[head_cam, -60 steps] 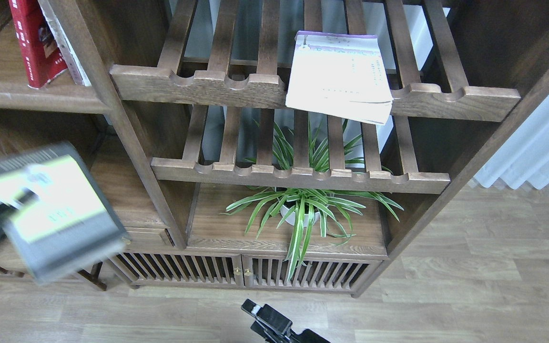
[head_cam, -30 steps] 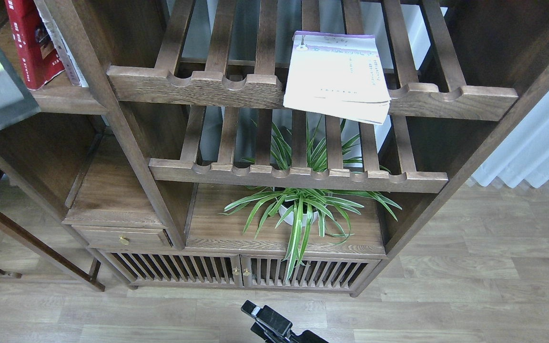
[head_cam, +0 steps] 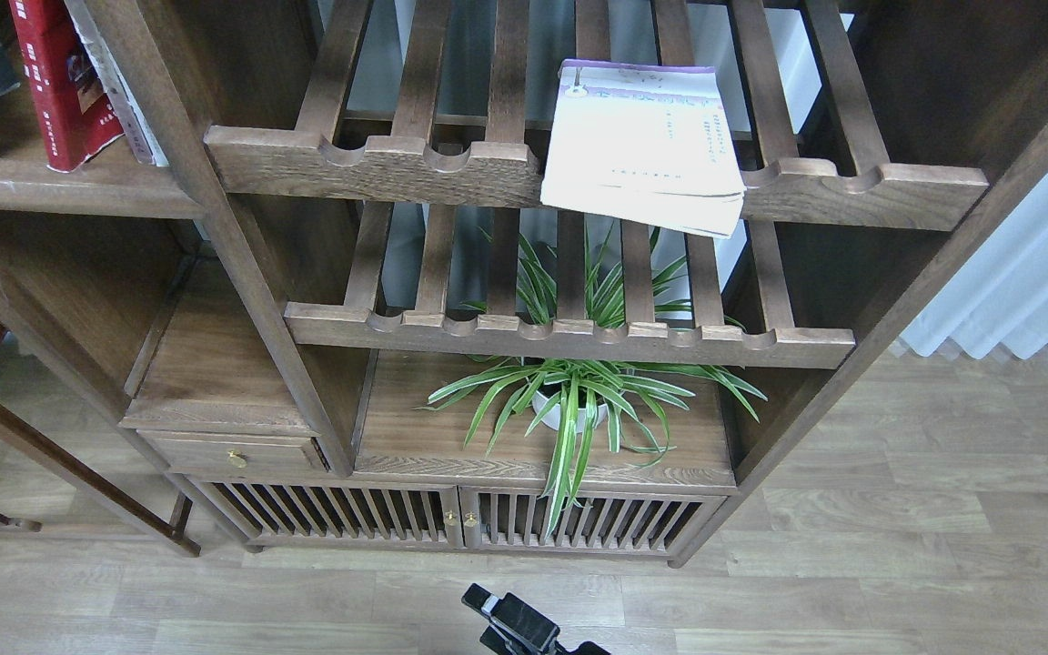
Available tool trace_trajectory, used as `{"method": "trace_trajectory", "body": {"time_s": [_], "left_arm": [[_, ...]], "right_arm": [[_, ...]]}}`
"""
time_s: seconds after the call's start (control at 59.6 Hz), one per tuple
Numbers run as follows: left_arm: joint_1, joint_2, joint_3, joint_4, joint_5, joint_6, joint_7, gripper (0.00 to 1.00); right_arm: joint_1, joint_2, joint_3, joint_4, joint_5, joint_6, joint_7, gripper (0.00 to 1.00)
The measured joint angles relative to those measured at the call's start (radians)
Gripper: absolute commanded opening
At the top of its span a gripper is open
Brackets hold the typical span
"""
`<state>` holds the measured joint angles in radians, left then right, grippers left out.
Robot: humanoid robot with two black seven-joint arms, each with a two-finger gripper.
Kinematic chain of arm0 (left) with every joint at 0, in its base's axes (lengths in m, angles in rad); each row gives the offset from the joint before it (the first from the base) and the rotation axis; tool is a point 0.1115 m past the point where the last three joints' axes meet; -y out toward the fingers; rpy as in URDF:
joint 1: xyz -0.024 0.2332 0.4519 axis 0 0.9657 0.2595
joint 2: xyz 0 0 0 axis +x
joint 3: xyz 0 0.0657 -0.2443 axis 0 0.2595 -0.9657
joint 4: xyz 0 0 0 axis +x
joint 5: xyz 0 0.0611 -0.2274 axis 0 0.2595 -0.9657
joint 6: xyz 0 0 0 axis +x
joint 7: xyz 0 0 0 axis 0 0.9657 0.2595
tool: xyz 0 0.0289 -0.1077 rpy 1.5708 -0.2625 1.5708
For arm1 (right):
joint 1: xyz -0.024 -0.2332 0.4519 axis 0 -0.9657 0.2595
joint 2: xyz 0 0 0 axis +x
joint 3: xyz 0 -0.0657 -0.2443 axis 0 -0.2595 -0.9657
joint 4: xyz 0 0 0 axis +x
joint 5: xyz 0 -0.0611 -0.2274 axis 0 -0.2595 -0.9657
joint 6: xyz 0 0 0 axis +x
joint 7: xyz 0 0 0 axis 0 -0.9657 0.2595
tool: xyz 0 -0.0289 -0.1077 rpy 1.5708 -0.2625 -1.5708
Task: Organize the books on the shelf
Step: 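Carry the green-and-white book with the left gripper into the side compartment, then raise the right gripper toward the white book on the top shelf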
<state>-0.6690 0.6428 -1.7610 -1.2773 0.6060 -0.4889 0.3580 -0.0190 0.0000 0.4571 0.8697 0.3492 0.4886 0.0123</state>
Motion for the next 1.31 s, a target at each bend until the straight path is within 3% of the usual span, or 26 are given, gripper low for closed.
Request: {"method": "trace_trajectory", "body": {"time_s": [0.151, 0.386, 0.52, 0.604, 0.671, 0.721, 0.889, 1.123, 1.308], "left_arm": [[-0.104, -0.031, 0.065, 0.062, 0.017, 0.000, 0.029, 0.05], [-0.283, -0.101, 0.130, 0.223, 0.099, 0.000, 0.034, 0.06], [-0.342, -0.131, 0.167, 0.298, 0.111, 0.001, 0.037, 0.18], [-0.345, -0.144, 0.186, 0.308, 0.112, 0.001, 0.037, 0.26], [-0.344, -0.150, 0.194, 0.310, 0.108, 0.001, 0.036, 0.44], [-0.340, -0.156, 0.196, 0.310, 0.103, 0.001, 0.033, 0.50], [-0.317, -0.149, 0.183, 0.302, 0.096, 0.000, 0.025, 0.52], [-0.276, -0.122, 0.150, 0.258, 0.029, 0.000, 0.022, 0.54], [-0.145, -0.113, 0.055, 0.132, -0.087, 0.000, 0.023, 0.59]], "right_arm": [[-0.006, 0.000, 0.000, 0.000, 0.001, 0.000, 0.003, 0.99], [-0.013, 0.000, 0.001, 0.000, 0.002, 0.000, 0.003, 0.99], [-0.016, 0.000, 0.000, 0.001, 0.002, 0.000, 0.003, 0.99], [-0.016, 0.000, 0.000, 0.002, 0.002, 0.000, 0.003, 0.99], [-0.017, 0.000, 0.000, 0.002, 0.002, 0.000, 0.003, 0.99], [-0.019, 0.000, 0.000, 0.002, 0.003, 0.000, 0.003, 0.99], [-0.022, 0.000, 0.005, 0.006, 0.010, 0.000, 0.008, 0.99], [-0.026, 0.000, 0.063, 0.015, 0.017, 0.000, 0.049, 0.99], [-0.027, 0.000, 0.116, 0.019, 0.020, 0.000, 0.085, 0.99]]}}
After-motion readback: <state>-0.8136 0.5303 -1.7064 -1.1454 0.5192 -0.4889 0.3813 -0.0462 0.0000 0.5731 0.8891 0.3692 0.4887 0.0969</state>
